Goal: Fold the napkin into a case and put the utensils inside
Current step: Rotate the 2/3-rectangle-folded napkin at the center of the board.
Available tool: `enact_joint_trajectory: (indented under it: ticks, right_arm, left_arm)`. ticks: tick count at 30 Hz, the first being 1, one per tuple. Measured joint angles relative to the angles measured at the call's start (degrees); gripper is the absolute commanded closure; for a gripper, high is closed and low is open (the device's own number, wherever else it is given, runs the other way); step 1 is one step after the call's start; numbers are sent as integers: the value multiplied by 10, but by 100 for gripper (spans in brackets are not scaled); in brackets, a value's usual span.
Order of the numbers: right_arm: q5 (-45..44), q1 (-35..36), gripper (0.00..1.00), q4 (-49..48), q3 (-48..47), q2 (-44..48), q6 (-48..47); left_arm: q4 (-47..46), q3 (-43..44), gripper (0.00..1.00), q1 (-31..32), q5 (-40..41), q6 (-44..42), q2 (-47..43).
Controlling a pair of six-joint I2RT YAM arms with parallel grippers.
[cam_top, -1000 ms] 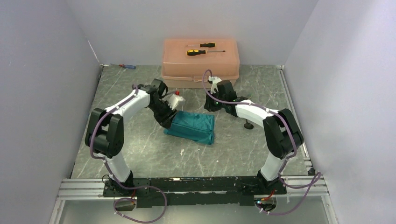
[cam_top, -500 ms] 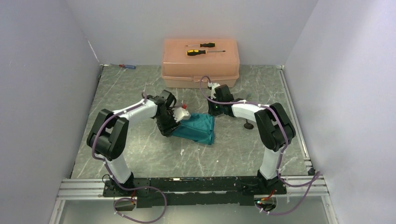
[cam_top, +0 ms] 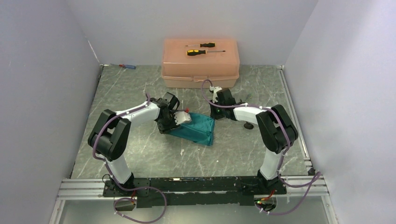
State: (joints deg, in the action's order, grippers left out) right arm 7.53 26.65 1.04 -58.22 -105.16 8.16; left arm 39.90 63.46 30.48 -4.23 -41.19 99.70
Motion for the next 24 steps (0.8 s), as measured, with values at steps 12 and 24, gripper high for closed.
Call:
enact_joint_trajectory:
  ticks: [12, 24]
  right_arm:
    - [5, 3, 89, 2, 139, 123, 52]
    - [1, 111, 90, -1, 244, 225, 153]
  left_arm:
    - [-36, 47, 61, -6, 37, -17, 57]
    - [-78, 187, 63, -9, 44, -14, 163]
